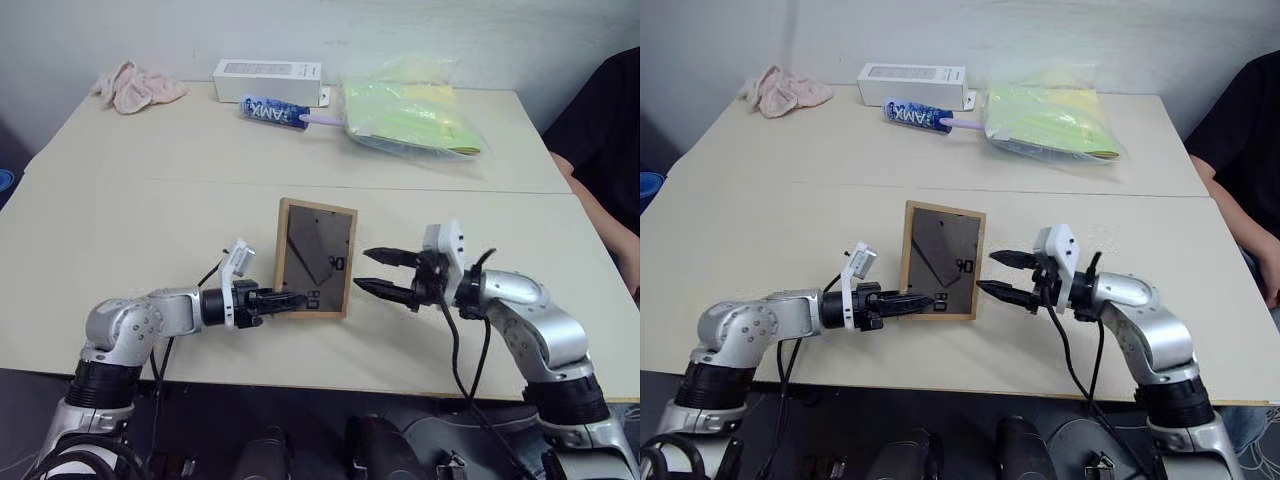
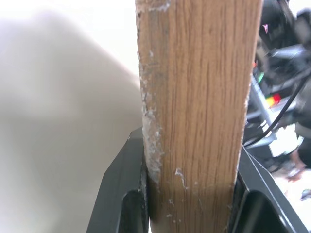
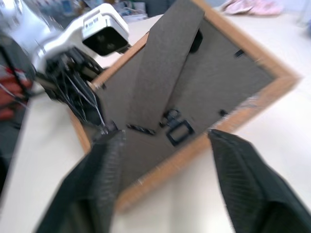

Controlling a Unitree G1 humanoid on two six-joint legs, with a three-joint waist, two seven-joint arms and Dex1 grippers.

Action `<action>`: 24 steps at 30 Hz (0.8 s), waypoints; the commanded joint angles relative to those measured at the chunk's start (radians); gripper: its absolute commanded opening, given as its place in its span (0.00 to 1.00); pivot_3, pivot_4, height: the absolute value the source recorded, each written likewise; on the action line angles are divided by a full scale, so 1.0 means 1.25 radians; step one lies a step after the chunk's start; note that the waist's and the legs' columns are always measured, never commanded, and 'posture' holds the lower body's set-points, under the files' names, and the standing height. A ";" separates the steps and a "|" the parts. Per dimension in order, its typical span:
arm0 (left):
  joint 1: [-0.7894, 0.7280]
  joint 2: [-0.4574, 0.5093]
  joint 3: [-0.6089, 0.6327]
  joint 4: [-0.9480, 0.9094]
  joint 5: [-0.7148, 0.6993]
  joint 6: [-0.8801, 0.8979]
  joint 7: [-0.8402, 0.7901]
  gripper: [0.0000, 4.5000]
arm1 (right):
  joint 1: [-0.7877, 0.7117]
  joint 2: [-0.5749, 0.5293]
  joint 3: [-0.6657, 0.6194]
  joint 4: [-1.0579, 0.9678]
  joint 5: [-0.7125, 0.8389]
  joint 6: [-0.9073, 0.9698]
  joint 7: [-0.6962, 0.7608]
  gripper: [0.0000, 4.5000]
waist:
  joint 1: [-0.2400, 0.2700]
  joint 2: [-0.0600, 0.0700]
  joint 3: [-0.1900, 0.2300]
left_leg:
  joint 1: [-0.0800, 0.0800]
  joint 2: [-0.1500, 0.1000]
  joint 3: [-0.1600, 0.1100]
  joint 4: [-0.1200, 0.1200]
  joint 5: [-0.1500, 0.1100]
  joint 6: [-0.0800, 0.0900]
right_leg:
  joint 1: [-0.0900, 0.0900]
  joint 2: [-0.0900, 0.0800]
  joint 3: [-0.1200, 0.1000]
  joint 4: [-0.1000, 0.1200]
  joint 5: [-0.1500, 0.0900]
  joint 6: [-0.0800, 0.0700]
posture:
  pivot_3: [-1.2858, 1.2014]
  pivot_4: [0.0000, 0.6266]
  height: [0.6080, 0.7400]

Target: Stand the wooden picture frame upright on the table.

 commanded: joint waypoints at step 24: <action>-0.097 -0.058 0.173 0.116 -0.137 0.299 -0.003 0.29 | 0.023 -0.029 0.013 -0.008 -0.096 -0.314 0.155 0.98 | -0.003 0.000 0.000 | -0.004 0.000 -0.001 0.000 -0.002 0.004 | -0.002 -0.001 -0.001 0.000 0.000 0.001 | 0.52 0.24 1.00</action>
